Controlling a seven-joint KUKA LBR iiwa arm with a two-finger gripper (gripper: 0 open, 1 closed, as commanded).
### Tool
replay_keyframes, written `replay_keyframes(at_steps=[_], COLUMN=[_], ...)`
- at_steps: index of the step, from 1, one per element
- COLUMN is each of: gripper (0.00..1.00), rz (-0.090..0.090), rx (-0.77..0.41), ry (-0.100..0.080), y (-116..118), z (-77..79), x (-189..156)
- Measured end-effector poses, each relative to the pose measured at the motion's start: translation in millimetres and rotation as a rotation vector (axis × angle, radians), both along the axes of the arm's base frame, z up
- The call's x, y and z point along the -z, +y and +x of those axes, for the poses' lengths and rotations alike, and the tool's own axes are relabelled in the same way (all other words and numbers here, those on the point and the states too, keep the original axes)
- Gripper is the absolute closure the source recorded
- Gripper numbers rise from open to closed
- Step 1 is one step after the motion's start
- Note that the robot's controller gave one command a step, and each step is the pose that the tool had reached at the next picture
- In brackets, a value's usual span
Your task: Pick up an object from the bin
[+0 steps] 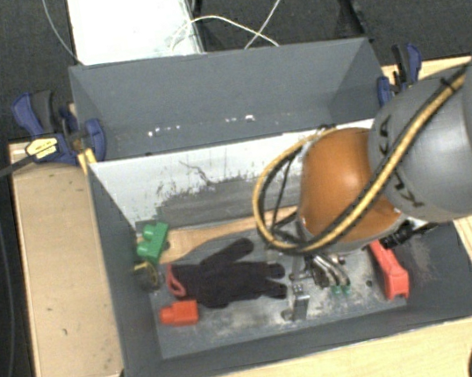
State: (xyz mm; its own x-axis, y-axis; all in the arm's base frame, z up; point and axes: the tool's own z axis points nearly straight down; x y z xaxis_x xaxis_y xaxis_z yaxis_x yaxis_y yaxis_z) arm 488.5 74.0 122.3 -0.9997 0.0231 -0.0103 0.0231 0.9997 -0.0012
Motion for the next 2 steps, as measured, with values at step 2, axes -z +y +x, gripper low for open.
replay_keyframes(at_steps=[2], gripper=[0.0], rz=[0.002], rx=[0.015], ry=[0.0], y=[22], z=[14.2], x=[-61])
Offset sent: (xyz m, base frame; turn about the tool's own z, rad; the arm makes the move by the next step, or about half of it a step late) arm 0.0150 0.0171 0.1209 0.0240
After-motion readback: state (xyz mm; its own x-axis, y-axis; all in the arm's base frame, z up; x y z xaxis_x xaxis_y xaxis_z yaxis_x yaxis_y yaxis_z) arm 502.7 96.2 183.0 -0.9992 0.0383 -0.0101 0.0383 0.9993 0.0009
